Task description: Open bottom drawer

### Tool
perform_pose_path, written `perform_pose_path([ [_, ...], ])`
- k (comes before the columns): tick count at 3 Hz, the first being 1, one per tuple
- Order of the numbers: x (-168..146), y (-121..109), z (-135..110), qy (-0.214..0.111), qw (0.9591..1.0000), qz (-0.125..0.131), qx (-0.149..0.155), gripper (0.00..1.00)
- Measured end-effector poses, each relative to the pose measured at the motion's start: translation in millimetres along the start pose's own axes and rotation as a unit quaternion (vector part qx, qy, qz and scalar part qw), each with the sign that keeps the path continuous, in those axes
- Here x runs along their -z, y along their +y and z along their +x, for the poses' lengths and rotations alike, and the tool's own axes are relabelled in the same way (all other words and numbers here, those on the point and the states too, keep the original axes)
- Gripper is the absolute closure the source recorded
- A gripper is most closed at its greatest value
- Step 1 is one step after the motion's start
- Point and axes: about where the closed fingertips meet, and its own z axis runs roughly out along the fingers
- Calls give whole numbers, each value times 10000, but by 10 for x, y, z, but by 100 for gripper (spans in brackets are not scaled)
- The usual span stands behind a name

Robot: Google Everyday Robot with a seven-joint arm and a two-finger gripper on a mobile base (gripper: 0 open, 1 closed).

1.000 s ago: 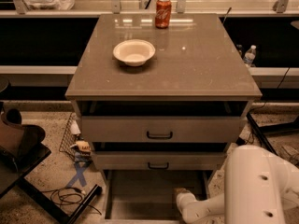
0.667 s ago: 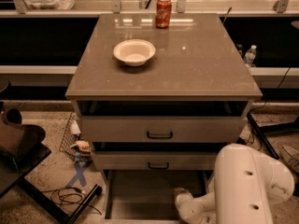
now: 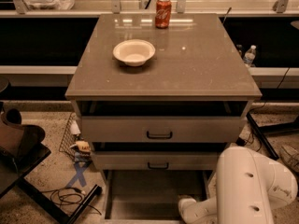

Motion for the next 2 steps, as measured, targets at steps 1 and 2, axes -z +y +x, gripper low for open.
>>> perform_pose_path([
  [1, 52, 609, 206, 133, 9975, -632, -273, 100],
  [2, 104, 579, 206, 136, 9974, -647, -280, 100],
])
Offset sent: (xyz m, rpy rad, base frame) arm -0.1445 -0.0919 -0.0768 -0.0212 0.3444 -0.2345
